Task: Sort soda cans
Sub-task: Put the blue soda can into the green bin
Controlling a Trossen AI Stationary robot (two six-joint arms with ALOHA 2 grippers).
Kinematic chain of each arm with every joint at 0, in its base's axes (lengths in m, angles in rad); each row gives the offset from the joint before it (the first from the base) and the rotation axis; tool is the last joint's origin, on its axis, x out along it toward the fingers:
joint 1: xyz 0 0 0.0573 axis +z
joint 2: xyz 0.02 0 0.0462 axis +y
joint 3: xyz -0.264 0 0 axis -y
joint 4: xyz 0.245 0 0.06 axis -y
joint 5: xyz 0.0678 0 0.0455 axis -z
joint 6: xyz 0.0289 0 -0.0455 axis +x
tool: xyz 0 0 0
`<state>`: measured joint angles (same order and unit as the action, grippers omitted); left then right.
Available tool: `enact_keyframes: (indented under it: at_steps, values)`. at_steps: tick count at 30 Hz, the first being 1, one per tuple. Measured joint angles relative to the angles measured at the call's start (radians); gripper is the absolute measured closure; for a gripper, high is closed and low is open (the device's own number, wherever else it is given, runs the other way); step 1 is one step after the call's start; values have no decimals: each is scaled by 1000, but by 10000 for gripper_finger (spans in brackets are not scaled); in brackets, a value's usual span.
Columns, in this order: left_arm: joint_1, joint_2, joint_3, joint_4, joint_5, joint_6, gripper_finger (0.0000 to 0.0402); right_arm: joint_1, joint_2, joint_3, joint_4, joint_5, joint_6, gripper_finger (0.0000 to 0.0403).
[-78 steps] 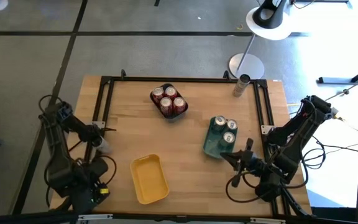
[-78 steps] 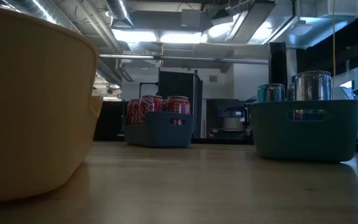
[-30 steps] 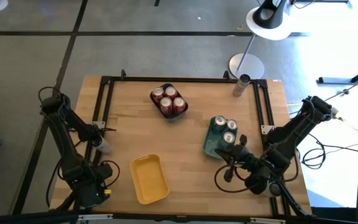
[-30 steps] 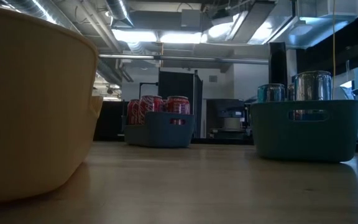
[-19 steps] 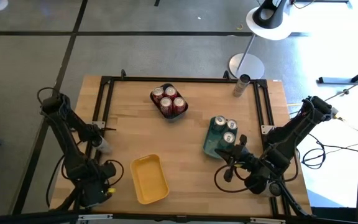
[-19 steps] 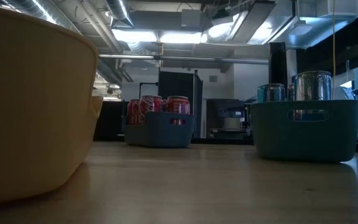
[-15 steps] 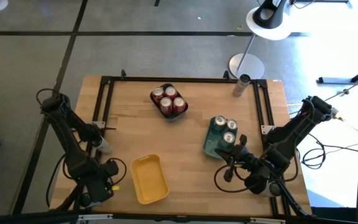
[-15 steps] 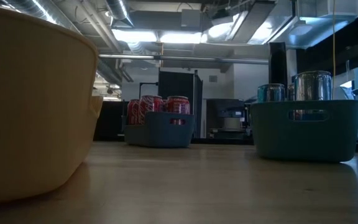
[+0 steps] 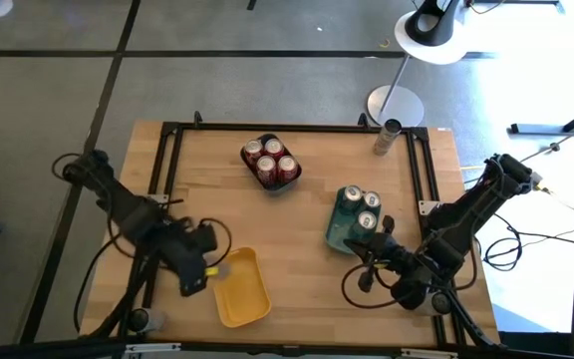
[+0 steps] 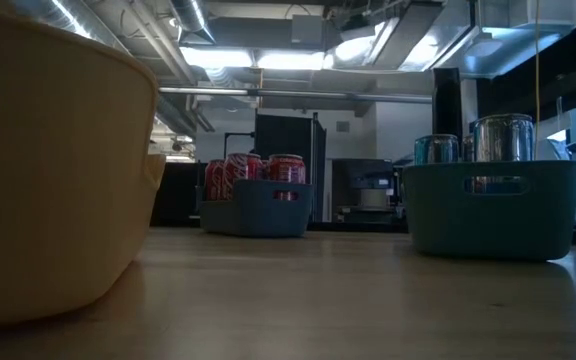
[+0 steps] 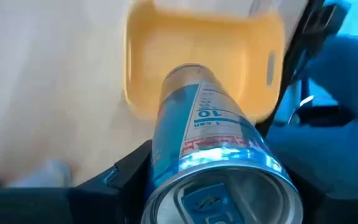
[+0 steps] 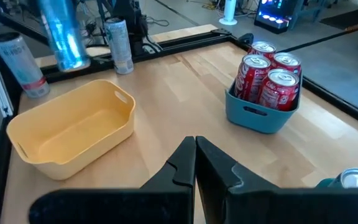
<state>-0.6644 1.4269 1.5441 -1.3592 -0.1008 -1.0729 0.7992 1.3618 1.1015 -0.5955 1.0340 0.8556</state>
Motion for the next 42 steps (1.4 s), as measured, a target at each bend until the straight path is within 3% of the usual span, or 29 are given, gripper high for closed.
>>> enact_keyframes:
  at_steps: [13,20,24,31,34,42]
  values:
    - [384,32,15,362,27,600,174,-41,1,0,-78,-24,-129,391]
    - [554,149,15,559,132,772,174,-41,1,0,-170,55,-186,391]
    - [627,228,16,647,204,838,174,-41,1,0,-256,71,-131,391]
    - [664,339,54,808,340,955,174,-40,-1,-32,-257,47,40,391]
    - [663,360,54,880,380,999,174,-40,-1,-69,-172,16,107,391]
    - [667,380,51,951,394,1060,174,-39,-2,-186,107,-16,83,391]
